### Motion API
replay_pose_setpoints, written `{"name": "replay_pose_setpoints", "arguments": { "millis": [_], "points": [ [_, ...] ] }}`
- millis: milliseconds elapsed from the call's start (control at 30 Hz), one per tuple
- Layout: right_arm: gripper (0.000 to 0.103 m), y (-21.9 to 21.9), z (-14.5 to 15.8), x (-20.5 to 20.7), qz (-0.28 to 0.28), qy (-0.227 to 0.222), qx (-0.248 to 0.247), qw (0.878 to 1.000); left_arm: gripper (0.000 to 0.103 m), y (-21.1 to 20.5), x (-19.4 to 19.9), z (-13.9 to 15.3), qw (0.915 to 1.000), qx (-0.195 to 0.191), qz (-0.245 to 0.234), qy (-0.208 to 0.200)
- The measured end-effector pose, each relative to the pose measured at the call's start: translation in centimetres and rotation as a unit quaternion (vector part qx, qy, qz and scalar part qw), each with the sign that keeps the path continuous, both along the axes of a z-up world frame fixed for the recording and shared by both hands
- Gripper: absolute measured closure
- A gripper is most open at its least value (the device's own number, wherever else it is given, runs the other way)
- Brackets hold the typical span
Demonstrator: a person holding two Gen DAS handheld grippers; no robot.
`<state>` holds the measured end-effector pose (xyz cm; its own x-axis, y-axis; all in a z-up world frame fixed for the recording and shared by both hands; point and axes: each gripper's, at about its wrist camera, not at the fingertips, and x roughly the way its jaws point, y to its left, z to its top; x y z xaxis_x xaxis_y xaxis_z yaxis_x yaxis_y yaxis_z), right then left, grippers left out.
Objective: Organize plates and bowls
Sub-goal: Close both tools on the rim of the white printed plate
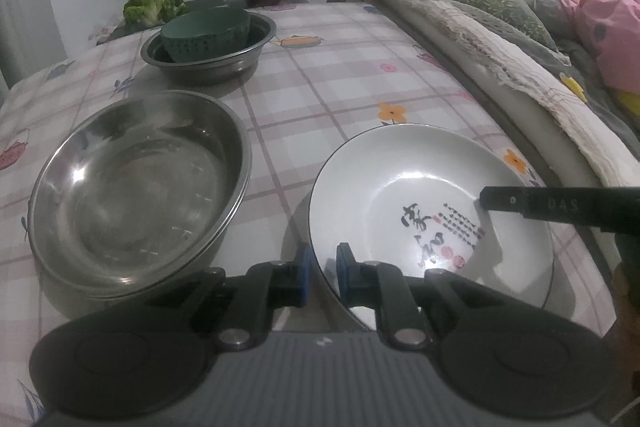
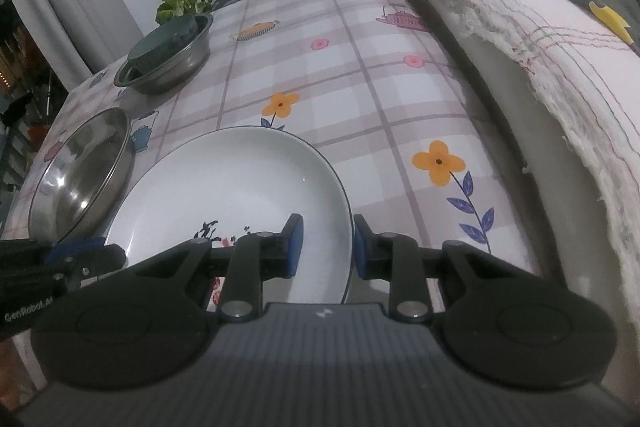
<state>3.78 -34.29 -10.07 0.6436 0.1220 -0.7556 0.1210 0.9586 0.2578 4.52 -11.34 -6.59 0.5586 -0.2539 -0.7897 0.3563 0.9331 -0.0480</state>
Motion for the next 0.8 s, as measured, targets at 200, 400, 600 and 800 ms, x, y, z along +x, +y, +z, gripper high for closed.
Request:
{"name": "replay_pose_setpoints", "arguments": {
  "millis": [200, 400, 600, 800],
  "points": [
    [0.079, 0.1, 0.2, -0.4, 0.004, -0.001, -0.011, 1.0, 0.087, 0.1, 0.8, -0.3, 0.9999, -0.007, 0.005, 0.006],
    [0.079, 0.3, 0.3, -1.1, 0.009, 0.002, -0.02, 1.0, 0.086, -0.2, 1.9, -0.6, 0.9999, -0.008, 0.007, 0.004],
    [0.078, 0.7, 0.2, -1.1, 0.011, 0.002, -0.027, 1.0, 0.089, -0.8, 1.9, -0.7, 0.9999, 0.001, 0.008, -0.008],
    [0.078, 0.7, 0.3, -0.8, 0.012, 0.001, -0.03, 0.999, 0.089, -0.9, 2.0, -0.5, 0.9999, 0.002, 0.013, -0.007]
  ]
}}
